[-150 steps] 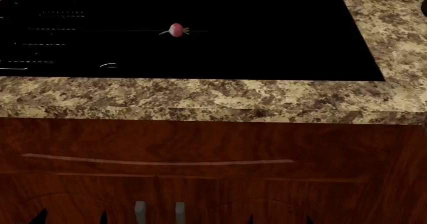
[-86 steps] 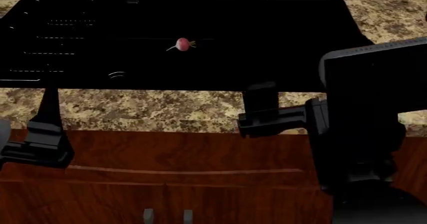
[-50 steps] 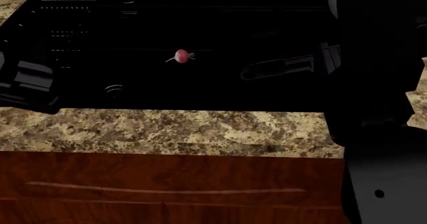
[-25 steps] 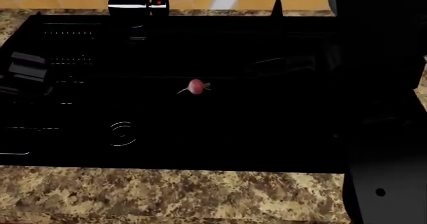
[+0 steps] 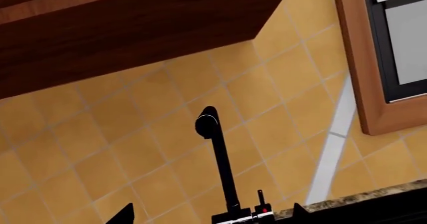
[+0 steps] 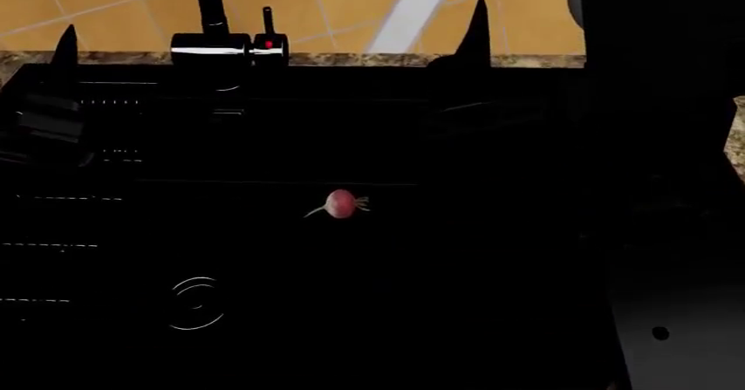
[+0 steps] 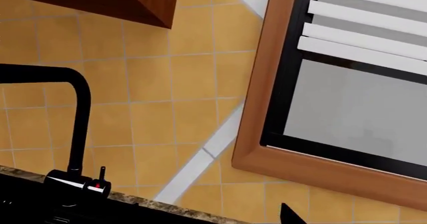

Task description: Pick the radish from the sink and place it on the plate located on the counter

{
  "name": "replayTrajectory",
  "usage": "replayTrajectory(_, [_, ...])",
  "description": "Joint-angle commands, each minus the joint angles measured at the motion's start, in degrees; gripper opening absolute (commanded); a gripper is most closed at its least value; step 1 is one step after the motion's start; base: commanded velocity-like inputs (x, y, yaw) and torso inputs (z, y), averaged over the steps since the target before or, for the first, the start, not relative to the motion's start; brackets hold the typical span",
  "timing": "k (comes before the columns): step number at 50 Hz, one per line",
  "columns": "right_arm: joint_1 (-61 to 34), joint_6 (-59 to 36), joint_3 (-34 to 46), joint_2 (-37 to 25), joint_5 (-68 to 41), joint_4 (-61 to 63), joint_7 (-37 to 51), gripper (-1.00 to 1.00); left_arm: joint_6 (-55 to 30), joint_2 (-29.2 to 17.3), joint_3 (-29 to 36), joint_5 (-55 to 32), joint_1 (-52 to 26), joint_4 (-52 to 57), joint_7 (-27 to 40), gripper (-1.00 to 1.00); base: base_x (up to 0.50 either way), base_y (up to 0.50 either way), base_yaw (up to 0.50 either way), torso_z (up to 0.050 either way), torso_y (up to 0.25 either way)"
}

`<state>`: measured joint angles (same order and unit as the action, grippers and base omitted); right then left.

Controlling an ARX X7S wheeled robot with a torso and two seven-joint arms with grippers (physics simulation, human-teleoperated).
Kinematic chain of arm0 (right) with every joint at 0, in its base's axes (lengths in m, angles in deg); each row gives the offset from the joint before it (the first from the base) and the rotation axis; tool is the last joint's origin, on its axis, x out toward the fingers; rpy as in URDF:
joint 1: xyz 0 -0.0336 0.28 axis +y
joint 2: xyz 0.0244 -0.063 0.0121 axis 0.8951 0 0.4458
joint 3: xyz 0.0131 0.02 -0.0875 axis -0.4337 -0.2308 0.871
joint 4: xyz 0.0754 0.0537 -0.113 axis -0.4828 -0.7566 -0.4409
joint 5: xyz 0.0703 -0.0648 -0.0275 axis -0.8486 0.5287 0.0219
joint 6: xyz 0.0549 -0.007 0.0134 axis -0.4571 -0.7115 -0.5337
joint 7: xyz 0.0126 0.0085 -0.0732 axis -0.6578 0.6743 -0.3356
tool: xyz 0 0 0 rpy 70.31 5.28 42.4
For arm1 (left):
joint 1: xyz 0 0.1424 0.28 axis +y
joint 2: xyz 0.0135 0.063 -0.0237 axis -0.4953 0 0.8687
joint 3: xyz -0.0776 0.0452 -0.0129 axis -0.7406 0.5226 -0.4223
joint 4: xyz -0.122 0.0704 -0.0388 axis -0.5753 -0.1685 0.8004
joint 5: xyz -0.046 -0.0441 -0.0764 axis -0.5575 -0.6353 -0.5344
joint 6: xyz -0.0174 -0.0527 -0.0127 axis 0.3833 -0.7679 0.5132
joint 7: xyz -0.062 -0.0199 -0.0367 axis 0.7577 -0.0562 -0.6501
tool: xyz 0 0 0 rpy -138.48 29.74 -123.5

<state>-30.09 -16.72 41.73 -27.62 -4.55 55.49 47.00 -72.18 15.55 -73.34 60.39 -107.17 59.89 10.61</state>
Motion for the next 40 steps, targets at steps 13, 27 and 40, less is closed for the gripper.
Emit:
replayTrajectory(13, [-0.21,-0.35,0.13,-0.13,-0.65,-0.02,0.41,1.00,-0.15,0.16,-0.40,-0.81,-0.05,-0.53,0.21,1.00,0.31,0.00,0.00,0.000,0.001])
replayTrajectory(27, [0.13,0.31,0.40,-0.42,-0.79,-0.33,0.81,1.00,0.01,-0.12,-0.21,-1.03,0.05,-0.86,0.42,1.00,0.42,0.00,0.00,0.000,0.001])
replayTrajectory(40, [0.43,0.66,0.06,-0.38,-1.29,-0.66,0.74,1.00,-0.01,-0.38,-0.05,-1.24,0.19,-0.72,0.67,1.00,0.23,0.00,0.00,0.000,0.001])
